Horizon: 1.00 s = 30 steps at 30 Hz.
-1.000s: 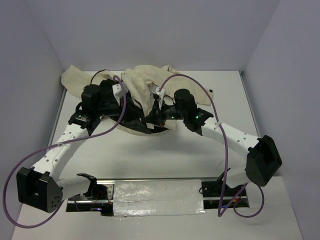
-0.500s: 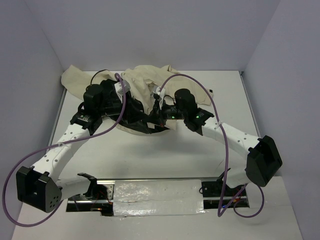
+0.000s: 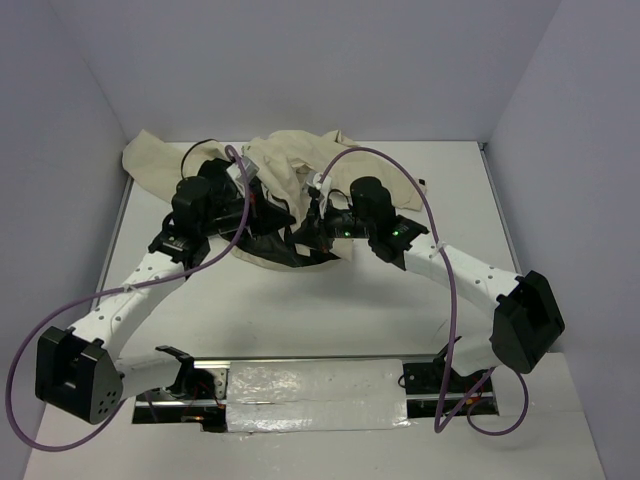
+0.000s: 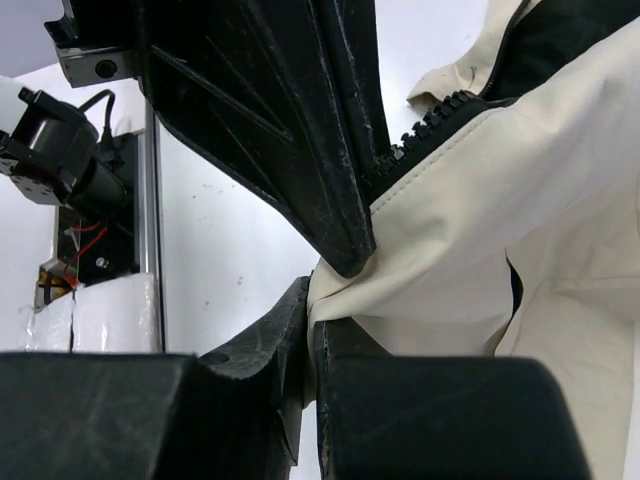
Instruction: Zip up the jacket
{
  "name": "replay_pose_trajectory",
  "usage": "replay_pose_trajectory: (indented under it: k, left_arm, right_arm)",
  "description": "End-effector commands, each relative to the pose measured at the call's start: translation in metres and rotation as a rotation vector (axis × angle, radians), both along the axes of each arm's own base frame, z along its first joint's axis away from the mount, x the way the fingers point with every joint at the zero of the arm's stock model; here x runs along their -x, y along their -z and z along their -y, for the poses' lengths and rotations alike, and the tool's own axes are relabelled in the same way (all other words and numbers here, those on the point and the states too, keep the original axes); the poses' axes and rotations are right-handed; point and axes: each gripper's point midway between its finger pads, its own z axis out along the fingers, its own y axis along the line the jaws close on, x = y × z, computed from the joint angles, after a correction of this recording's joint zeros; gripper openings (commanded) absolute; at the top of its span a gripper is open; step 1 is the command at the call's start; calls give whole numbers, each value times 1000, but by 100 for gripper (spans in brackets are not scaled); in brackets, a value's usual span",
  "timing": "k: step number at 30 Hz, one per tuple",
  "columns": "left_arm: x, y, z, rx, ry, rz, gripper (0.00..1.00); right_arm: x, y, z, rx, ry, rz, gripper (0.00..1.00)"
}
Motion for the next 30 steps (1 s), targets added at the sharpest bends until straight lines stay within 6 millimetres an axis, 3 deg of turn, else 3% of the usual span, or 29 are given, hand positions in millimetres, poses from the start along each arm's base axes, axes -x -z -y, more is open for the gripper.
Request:
replay_pose_trajectory:
  k: [1, 3, 5, 6, 7, 10, 11, 13, 19, 25, 29, 30]
  left_arm:
    - [-6, -19, -3, 54, -38, 76, 0]
    - [-1, -22, -3, 62, -26, 88, 0]
    - [0, -22, -5, 57, -35, 86, 0]
    - [-1, -25, -6, 50, -48, 90, 0]
    - [-4, -23, -8, 33, -67, 92, 0]
    - [-14, -17, -20, -25, -165, 69, 0]
    - [-13, -15, -22, -38, -179, 53, 0]
    - [-10, -18, -22, -38, -194, 52, 0]
    - [-8, -14, -20, -51, -230, 36, 0]
    - [-8, -15, -13, -48, -246, 43, 0]
    - [-9, -8, -10, -52, -256, 22, 0]
    - [-9, -6, -8, -48, -255, 14, 0]
  right_arm:
    - [10, -27, -1, -58, -49, 76, 10]
    - [9, -26, -1, -55, -54, 69, 10]
    - [8, -28, -2, -57, -47, 59, 18]
    - [7, -27, -1, -53, -40, 48, 23]
    - [7, -27, 1, -55, -33, 39, 36]
    - [2, -28, 12, -68, 4, 10, 60]
    - [1, -30, 15, -79, 27, -16, 63]
    - [1, -30, 18, -86, 59, -22, 67]
    - [4, -39, 12, -151, 104, -142, 68]
    - [3, -56, 19, -196, 308, -332, 72]
    - [10, -53, 24, -213, 407, -407, 72]
    - [8, -53, 26, -214, 448, -410, 79]
